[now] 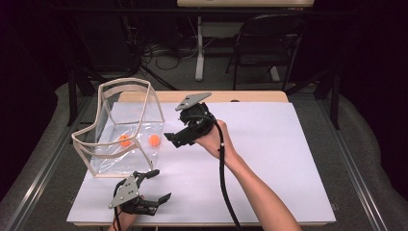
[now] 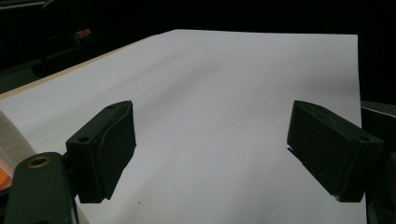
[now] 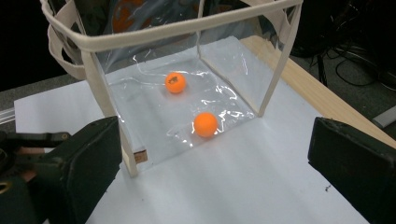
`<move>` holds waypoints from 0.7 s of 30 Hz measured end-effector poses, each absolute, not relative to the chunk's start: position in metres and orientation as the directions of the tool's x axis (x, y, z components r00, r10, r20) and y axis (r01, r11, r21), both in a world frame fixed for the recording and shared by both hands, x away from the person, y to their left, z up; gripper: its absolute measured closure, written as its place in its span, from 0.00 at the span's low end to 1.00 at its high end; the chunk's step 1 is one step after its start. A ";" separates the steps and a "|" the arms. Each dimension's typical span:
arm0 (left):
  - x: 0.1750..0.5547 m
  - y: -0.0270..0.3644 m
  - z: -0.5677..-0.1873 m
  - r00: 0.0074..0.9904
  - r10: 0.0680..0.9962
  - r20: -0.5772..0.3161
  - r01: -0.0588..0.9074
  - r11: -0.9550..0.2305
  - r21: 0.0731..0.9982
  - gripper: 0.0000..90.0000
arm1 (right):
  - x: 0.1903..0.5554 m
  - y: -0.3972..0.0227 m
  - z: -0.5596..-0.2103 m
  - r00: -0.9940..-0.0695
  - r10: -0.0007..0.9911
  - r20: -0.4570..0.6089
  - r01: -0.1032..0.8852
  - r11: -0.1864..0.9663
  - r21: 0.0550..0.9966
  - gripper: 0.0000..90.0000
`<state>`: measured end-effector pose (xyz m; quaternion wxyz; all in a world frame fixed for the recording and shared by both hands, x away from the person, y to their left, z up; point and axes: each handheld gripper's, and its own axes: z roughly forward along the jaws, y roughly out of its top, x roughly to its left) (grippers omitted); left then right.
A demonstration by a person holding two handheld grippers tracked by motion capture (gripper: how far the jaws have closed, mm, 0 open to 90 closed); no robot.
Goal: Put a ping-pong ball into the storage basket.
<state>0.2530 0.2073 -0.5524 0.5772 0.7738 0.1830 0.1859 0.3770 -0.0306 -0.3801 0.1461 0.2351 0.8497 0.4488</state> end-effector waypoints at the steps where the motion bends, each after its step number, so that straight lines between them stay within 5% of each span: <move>1: 0.253 0.207 -0.553 0.866 0.495 0.074 0.069 -0.265 0.962 0.17 | 0.376 -0.033 -0.382 -0.846 0.531 -0.038 0.268 0.486 0.832 0.02; 21: 0.253 0.208 -0.553 0.869 0.489 0.073 0.070 -0.268 0.961 0.17 | 0.341 -0.084 -0.412 -0.817 0.576 -0.044 0.283 0.466 0.838 0.01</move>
